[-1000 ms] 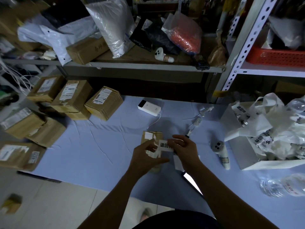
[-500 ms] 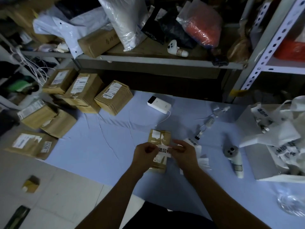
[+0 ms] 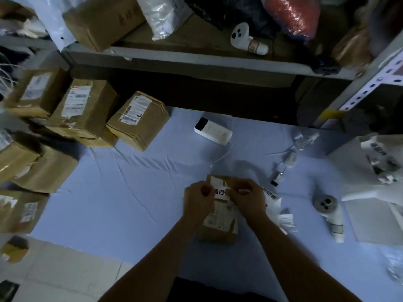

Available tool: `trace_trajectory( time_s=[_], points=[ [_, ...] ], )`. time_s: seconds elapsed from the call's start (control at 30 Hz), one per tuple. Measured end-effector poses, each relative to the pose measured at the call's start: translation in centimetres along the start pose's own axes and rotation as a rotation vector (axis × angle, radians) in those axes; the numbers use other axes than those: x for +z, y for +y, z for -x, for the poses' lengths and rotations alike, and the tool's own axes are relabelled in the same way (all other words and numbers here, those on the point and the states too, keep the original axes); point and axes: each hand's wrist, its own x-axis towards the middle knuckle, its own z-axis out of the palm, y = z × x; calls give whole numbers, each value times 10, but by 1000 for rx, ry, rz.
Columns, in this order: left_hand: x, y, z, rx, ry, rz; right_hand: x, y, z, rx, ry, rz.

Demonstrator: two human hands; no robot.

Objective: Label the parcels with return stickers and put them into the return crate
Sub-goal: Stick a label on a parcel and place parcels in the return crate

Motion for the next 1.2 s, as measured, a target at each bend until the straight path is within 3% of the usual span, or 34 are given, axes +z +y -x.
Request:
trace_trajectory(
  time_s=[0.33,0.43,0.53,0.73,0.9,1.07,1.2],
  points=[
    [-4,-15,-19,108,-82,98,23,1,3,4,196,303],
    [-4,-24,-27,182,-142,61,18,7,9,130,293,187],
    [-1,-34,-33,322,-297,-10,14,16,11,215,229,40],
    [-14,-52,-32,112,-285,202,19,19,25,132,56,184],
    [-26,-74,-13,-29,-319,344,26,8,38,119,45,145],
    [-46,-71,15,-28,-329,369,32,1,58,51,36,46],
    [-74,-67,48,7,-248,456,33,-11,88,-68,-98,-49]
  ],
)
